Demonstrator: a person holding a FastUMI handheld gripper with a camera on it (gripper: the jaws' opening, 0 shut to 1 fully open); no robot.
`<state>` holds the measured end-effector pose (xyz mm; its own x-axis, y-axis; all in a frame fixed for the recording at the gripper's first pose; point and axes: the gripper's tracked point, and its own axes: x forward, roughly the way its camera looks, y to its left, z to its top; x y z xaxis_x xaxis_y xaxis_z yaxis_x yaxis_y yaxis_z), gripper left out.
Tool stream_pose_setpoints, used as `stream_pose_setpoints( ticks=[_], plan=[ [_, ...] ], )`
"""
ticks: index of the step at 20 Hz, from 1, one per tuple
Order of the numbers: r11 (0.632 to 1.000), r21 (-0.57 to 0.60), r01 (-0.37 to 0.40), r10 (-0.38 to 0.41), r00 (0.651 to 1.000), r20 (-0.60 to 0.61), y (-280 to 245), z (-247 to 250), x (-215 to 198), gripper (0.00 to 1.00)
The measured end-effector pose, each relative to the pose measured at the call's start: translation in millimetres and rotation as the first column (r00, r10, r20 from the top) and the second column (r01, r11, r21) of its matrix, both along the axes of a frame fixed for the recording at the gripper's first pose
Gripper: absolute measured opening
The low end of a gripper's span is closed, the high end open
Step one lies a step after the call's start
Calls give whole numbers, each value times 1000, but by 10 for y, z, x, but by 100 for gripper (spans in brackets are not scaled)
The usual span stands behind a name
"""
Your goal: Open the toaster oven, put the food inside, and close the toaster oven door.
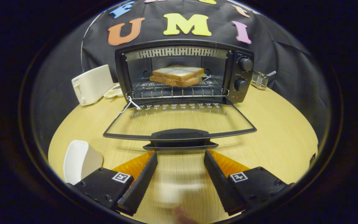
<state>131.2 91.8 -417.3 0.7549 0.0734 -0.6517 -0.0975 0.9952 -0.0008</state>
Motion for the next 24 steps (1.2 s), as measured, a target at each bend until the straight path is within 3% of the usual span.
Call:
stream_pose_setpoints(
  ticks=[7, 10, 17, 24],
  plan=[
    [1000, 8, 5, -5, 1000, 17, 12, 16, 5, 100],
    [1000, 10, 8, -9, 994, 107, 18, 142, 0, 100],
    [998, 52, -24, 3, 926, 376, 43, 554, 127, 100],
    [996, 84, -35, -3, 908, 418, 95, 1026, 478, 100]
  ],
)
